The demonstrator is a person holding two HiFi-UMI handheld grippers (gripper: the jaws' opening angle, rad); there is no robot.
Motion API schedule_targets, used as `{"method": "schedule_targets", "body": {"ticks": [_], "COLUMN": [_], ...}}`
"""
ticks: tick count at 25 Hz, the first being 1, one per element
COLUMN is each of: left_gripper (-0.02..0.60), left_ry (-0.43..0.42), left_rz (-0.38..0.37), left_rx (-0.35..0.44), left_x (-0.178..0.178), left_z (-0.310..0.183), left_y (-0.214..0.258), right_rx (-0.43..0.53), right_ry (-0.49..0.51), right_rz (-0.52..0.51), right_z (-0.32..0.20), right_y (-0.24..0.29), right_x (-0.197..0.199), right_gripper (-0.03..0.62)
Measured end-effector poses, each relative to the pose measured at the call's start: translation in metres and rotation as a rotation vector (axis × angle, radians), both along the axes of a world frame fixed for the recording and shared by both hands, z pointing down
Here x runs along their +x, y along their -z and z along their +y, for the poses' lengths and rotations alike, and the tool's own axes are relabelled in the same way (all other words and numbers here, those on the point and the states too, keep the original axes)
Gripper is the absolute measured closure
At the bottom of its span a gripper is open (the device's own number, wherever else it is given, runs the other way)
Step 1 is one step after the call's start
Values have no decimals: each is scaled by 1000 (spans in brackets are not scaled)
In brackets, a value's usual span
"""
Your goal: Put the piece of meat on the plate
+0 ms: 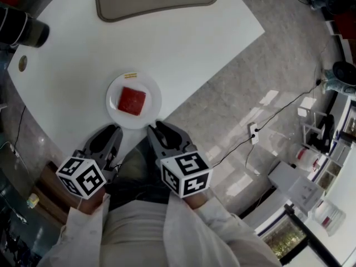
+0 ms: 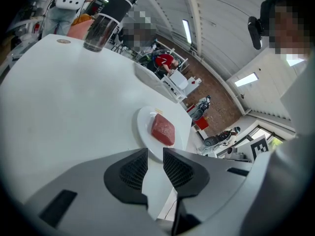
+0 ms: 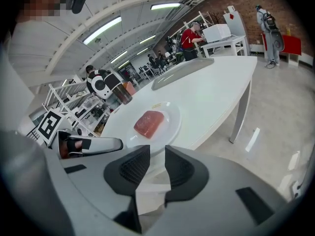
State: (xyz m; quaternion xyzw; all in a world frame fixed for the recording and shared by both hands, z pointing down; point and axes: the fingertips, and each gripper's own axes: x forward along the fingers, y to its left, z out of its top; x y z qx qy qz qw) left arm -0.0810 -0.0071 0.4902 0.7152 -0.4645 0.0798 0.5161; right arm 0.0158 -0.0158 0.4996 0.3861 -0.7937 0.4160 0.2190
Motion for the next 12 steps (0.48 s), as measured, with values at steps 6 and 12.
{"method": "schedule_targets", "body": {"ticks": [6,12], "left_gripper": [488,469], "left_ry": [6,4], "left_rz": [-14,-3], "left_rx": [-34,-71], "left_x": [0,5], "left_z": [-6,-5], "left_y": [-4,-9], "right_rx": [-15,-42], "right_ry": [-26,-35], "right_rz": [9,8], "right_z": [-8,-11], "right_y": [-4,-8], "right_x": [2,2], "right_gripper": [502,499]}}
